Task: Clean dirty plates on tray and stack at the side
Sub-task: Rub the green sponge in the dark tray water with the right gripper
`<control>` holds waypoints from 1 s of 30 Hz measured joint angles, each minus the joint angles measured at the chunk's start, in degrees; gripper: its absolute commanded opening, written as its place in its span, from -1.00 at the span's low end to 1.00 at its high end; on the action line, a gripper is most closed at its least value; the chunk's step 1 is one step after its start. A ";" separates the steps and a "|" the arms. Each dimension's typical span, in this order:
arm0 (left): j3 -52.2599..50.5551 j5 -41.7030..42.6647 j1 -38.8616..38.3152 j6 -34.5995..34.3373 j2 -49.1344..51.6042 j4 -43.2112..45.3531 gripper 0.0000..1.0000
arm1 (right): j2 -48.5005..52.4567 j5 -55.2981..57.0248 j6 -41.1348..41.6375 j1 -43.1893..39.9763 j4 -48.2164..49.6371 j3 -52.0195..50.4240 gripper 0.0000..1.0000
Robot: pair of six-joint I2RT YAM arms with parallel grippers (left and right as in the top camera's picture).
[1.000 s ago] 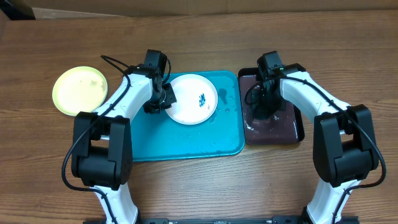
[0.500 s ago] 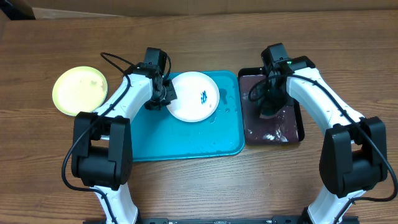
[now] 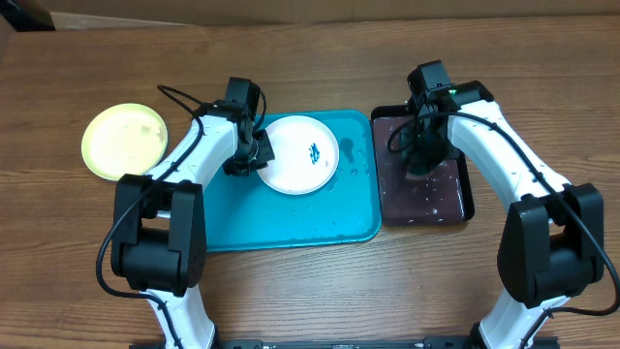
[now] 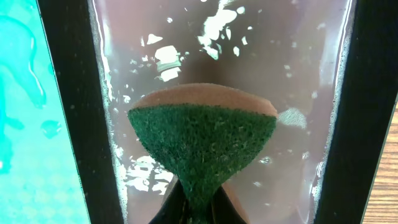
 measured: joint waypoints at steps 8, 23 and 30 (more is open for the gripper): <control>0.00 1.33 0.00 0.46 0.00 -0.74 -0.91 | 0.00 2.82 -0.02 0.00 -0.87 0.02 -0.93; 0.00 4.76 -0.02 1.29 0.00 -1.57 -0.92 | 0.00 3.65 -0.09 0.00 -2.89 2.36 -0.93; 0.00 5.16 -0.87 1.31 0.00 -3.13 -0.91 | -0.02 3.39 0.37 0.00 -4.55 3.23 -0.93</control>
